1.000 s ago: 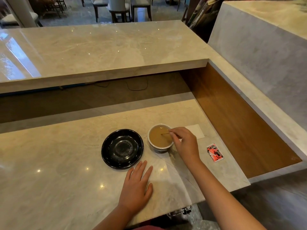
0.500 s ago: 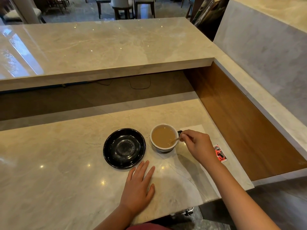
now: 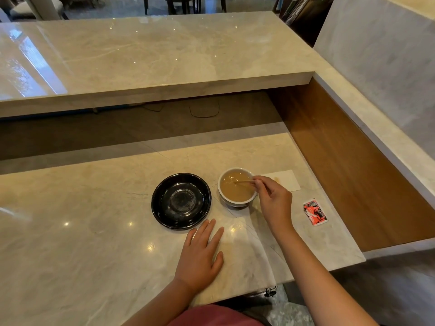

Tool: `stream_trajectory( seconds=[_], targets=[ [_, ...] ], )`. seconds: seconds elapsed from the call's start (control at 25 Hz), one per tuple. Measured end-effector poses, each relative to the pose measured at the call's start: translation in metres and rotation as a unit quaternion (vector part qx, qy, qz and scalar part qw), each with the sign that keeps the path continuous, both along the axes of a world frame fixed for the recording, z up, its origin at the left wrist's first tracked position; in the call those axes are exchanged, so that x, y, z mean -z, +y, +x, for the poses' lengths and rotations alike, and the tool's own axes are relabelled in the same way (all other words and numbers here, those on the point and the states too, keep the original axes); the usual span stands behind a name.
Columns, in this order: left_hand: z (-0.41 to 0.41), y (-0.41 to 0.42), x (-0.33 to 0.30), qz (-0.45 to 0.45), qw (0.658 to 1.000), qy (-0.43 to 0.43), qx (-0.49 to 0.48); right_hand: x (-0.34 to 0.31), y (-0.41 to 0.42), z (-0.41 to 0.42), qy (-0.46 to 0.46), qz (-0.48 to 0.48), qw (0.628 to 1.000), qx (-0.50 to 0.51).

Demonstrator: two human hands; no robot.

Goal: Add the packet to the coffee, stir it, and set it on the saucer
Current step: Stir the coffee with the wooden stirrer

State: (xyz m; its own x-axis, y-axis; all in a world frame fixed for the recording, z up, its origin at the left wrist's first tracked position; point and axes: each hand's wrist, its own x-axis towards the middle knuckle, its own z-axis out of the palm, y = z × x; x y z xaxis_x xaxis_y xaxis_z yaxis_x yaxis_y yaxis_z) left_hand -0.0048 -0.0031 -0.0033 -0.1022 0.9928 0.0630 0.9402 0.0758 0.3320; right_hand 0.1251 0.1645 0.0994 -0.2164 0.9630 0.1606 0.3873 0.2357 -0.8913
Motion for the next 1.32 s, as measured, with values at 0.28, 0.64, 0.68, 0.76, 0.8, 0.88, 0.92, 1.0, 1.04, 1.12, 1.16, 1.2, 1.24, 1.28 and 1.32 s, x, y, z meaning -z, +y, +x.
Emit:
stream_trajectory(
  seconds=[0.28, 0.64, 0.68, 0.76, 0.8, 0.88, 0.92, 1.0, 1.04, 1.12, 1.16, 1.2, 1.24, 1.28, 1.32],
  targets=[
    [-0.001, 0.0, 0.0, 0.004, 1.0, -0.001, 0.003, -0.002, 0.008, 0.021, -0.145, 0.159, 0.975, -0.06],
    [0.0, 0.0, 0.001, 0.001, 1.0, -0.002, 0.002, -0.015, 0.012, 0.022, -0.068, -0.055, 0.994, -0.059],
    [0.0, 0.0, 0.001, 0.0, 1.0, -0.002, 0.002, -0.014, 0.01, 0.02, -0.027, -0.096, 0.994, -0.05],
    [0.0, 0.0, 0.001, 0.002, 1.0, -0.002, 0.001, -0.011, 0.006, 0.015, 0.033, -0.137, 0.99, -0.03],
    [0.0, 0.0, 0.002, 0.003, 1.0, -0.002, 0.0, -0.008, 0.004, 0.012, 0.055, -0.145, 0.988, -0.015],
    [0.0, 0.0, 0.002, 0.003, 1.0, -0.003, -0.002, -0.001, 0.003, 0.006, 0.101, -0.164, 0.981, 0.023],
    [0.0, 0.0, 0.002, 0.003, 1.0, -0.003, -0.002, 0.002, 0.005, 0.003, 0.117, -0.171, 0.977, 0.043],
    [0.0, 0.0, 0.002, 0.001, 1.0, -0.002, -0.001, 0.007, 0.009, 0.0, 0.12, -0.168, 0.976, 0.075],
    [0.0, 0.0, 0.002, 0.0, 1.0, 0.0, -0.001, 0.009, 0.011, 0.0, 0.112, -0.159, 0.977, 0.084],
    [0.0, 0.001, 0.002, -0.002, 1.0, 0.001, 0.0, 0.008, 0.012, 0.001, 0.089, -0.128, 0.984, 0.089],
    [0.0, 0.001, 0.001, -0.003, 1.0, 0.001, 0.0, 0.006, 0.012, 0.003, 0.072, -0.103, 0.988, 0.084],
    [0.0, 0.001, 0.001, -0.003, 1.0, 0.001, 0.001, 0.003, 0.011, 0.005, 0.048, -0.075, 0.993, 0.074],
    [0.0, 0.001, 0.001, -0.002, 1.0, 0.001, 0.001, -0.001, 0.01, 0.008, 0.018, -0.044, 0.997, 0.06],
    [0.0, 0.001, 0.001, -0.002, 1.0, 0.002, 0.0, -0.005, 0.01, 0.011, -0.015, -0.017, 0.999, 0.041],
    [0.0, 0.0, 0.0, -0.001, 1.0, 0.003, 0.0, -0.009, 0.011, 0.014, -0.043, 0.007, 0.999, 0.02]
  ],
)
